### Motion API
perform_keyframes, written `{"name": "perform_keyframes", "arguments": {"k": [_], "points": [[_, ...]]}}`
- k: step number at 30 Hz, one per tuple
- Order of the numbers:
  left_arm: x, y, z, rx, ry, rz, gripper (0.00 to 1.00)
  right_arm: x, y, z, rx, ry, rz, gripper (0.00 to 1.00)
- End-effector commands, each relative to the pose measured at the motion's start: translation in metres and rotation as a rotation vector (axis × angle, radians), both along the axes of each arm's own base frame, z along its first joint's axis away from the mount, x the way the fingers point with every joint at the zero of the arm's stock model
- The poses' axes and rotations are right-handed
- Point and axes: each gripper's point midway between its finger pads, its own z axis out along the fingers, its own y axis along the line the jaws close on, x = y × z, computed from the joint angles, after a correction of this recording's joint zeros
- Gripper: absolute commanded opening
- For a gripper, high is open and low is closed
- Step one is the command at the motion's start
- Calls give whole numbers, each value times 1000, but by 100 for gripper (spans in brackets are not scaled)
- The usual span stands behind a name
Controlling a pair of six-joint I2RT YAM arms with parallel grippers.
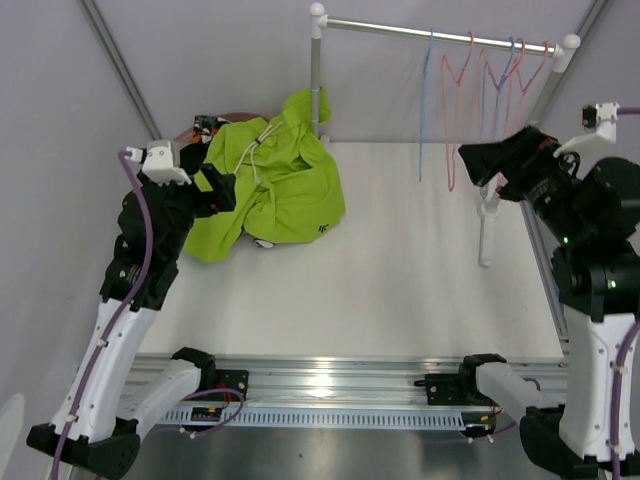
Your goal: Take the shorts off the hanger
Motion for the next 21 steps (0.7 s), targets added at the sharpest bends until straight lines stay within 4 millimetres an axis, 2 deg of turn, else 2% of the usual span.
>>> {"name": "perform_keyframes", "arguments": {"k": [1,3,6,10,16,19,21], "points": [[-24,11,-5,45,5,13,99,-33,-20,-2,-135,-72,-70,99],[-33,24,-6,63,-2,69,99,-53,-20,-2,-142,-110,-61,100],[-52,42,1,81,-31,131,99,-70,-16,-7,-133,-140,-30,99],[-75,54,16,93,-73,160,99,-81,-10,-19,-116,-152,7,99],[-101,52,44,90,-147,104,99,-88,-10,-33,-108,-153,5,99],[-114,48,52,106,-173,55,99,-90,-12,-39,-108,-153,-7,99],[-119,45,50,122,-160,27,99,-93,-13,-40,-108,-157,-11,99]]}}
